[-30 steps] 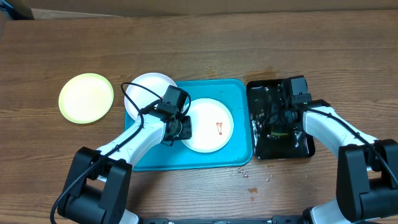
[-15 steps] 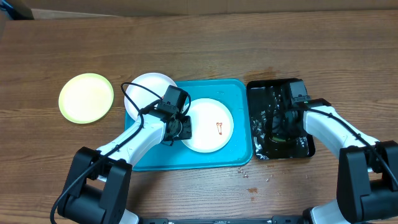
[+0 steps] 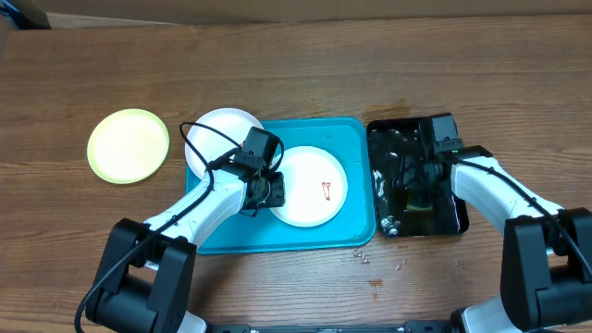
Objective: Clean dirty plates on tray and stack at the side
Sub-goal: 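Grasp the sponge and dip it in the black tray water with the right gripper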
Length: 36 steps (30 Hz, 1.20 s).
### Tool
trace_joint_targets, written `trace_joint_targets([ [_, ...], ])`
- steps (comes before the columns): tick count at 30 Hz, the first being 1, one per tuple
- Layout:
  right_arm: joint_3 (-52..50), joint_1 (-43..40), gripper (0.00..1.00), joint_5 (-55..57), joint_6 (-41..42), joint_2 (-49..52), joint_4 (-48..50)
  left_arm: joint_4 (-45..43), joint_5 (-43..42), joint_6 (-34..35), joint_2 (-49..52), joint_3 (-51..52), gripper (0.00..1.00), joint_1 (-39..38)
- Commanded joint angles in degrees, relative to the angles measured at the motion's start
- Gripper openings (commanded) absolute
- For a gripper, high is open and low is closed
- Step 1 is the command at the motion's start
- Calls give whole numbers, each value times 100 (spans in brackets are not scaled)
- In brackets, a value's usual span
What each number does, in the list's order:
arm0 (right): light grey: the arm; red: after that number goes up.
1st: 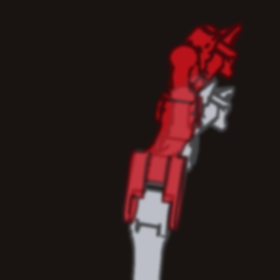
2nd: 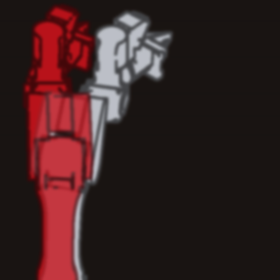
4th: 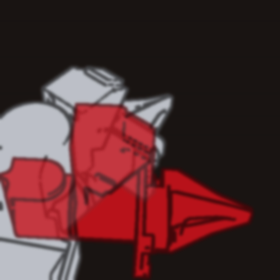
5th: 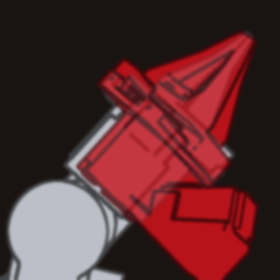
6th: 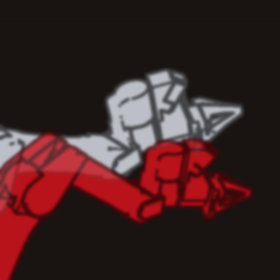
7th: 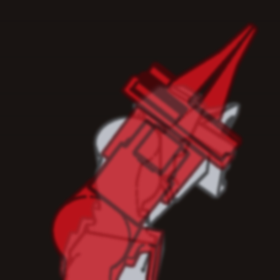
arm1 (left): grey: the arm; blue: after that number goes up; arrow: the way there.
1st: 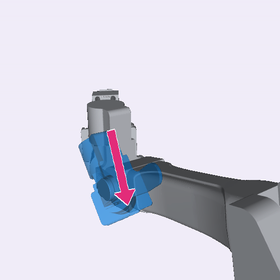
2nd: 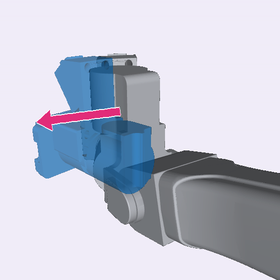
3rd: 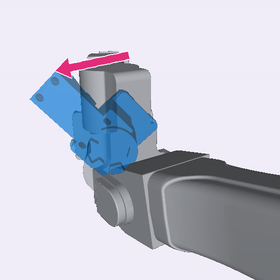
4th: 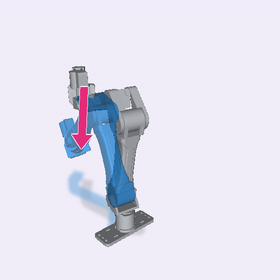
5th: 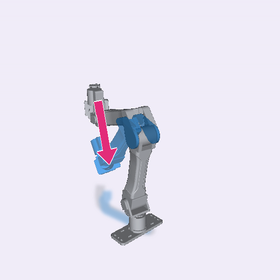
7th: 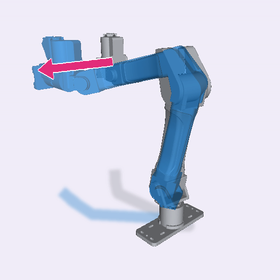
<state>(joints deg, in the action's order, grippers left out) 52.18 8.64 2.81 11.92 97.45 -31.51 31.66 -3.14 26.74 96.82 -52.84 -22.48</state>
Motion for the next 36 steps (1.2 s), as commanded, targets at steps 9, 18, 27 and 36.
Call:
trace_joint_targets([
  [9,55,-9,40,81,4,59,68,-4,107,-105,37,39,44,-15],
  [18,92,-9,58,76,4,59,-278,2,107,-105,37,39,44,-15],
  [27,273,-7,4,55,4,-315,-920,109,212,-105,37,39,20,-15],
  [36,560,-7,4,57,4,-1526,-1965,107,232,-107,37,39,4,-15],
])
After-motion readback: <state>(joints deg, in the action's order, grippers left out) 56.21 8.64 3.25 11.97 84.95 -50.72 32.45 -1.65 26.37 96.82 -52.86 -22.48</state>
